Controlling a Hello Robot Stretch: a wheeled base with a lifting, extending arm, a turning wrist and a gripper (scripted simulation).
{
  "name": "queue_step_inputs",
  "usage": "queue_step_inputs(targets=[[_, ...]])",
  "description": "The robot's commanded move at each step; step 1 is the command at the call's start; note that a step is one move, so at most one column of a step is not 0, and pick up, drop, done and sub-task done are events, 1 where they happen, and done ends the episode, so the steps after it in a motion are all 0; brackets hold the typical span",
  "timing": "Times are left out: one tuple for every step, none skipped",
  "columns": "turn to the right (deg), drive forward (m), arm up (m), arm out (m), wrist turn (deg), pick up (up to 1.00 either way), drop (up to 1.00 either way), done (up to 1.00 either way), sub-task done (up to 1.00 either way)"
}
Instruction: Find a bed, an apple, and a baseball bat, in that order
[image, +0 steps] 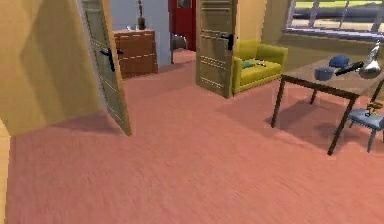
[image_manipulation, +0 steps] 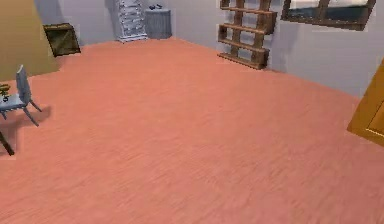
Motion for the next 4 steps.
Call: queue_step_inputs(targets=[[0.0,0.1,0.0,0.0,0.0,0.0,0.0,0.0,0.0],[-6.0,0.0,0.0,0.0,0.0,0.0,0.0,0.0,0.0],[0.0,1.0,0.0,0.0,0.0,0.0,0.0,0.0,0.0],[0.0,1.0,0.0,0.0,0.0,0.0,0.0,0.0,0.0]])
